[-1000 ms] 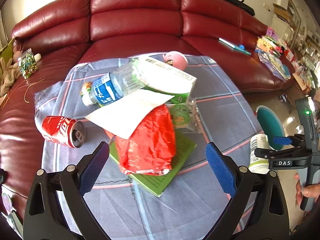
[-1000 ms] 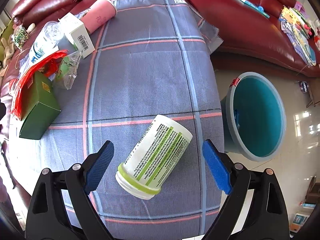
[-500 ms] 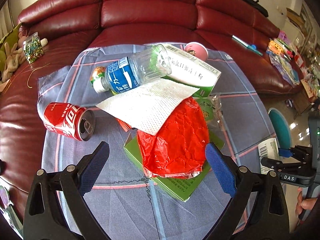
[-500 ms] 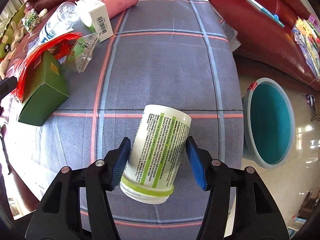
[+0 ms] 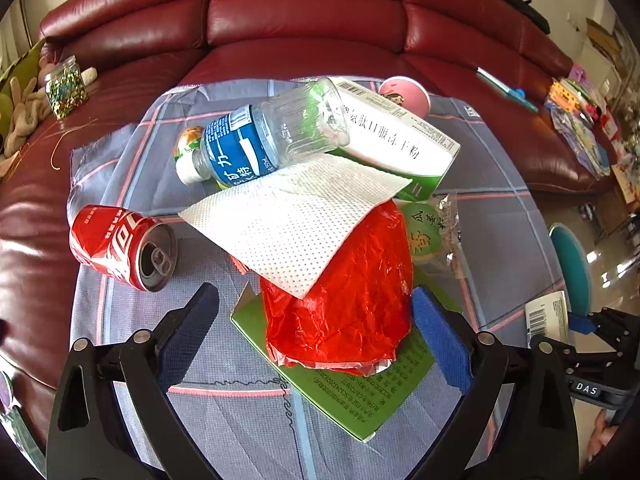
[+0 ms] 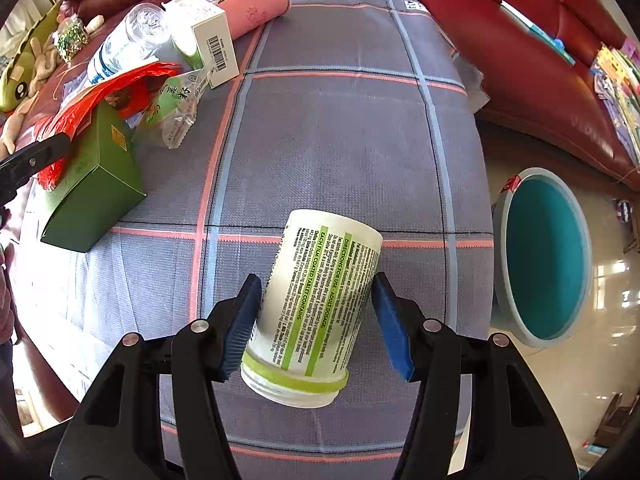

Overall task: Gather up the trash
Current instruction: 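Grasp the red snack bag with left tool while right tool lifts the bottle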

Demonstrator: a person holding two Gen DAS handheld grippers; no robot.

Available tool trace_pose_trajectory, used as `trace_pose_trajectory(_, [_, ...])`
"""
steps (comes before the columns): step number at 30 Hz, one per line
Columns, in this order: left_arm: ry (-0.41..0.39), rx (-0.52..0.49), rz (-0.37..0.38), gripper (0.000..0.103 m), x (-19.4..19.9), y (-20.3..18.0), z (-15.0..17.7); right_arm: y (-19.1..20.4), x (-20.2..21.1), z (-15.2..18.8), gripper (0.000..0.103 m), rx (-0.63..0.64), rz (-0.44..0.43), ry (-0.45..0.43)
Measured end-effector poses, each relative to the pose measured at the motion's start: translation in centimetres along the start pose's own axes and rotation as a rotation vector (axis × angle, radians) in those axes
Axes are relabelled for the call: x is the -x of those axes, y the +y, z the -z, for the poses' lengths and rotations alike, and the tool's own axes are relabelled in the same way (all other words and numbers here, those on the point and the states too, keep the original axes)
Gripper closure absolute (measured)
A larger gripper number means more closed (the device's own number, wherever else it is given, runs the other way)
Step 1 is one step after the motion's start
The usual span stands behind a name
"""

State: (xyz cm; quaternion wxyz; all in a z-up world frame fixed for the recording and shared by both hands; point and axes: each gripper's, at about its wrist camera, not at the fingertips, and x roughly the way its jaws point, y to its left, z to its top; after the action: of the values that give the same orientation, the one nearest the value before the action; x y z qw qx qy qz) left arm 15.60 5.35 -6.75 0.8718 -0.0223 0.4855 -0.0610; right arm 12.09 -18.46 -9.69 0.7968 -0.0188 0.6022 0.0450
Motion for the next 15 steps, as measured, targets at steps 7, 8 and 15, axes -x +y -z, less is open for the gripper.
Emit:
trace_pose_trajectory(7, [-0.01,0.015,0.025,0.076,0.5,0.5,0.2,0.4,0.6,0.0,0.049,0.015,-0.016,-0.025])
trace_pose_trajectory(8, [-0.009,0.019,0.036,0.08,0.6,0.6,0.2,0.4,0.7,0.0,0.049,0.016,-0.019,-0.029])
trace_pose_trajectory(15, [-0.035,0.002,0.047,0.086,3.0,-0.3,1.6,0.2,1.9,0.6,0.05,0.015,-0.03,-0.059])
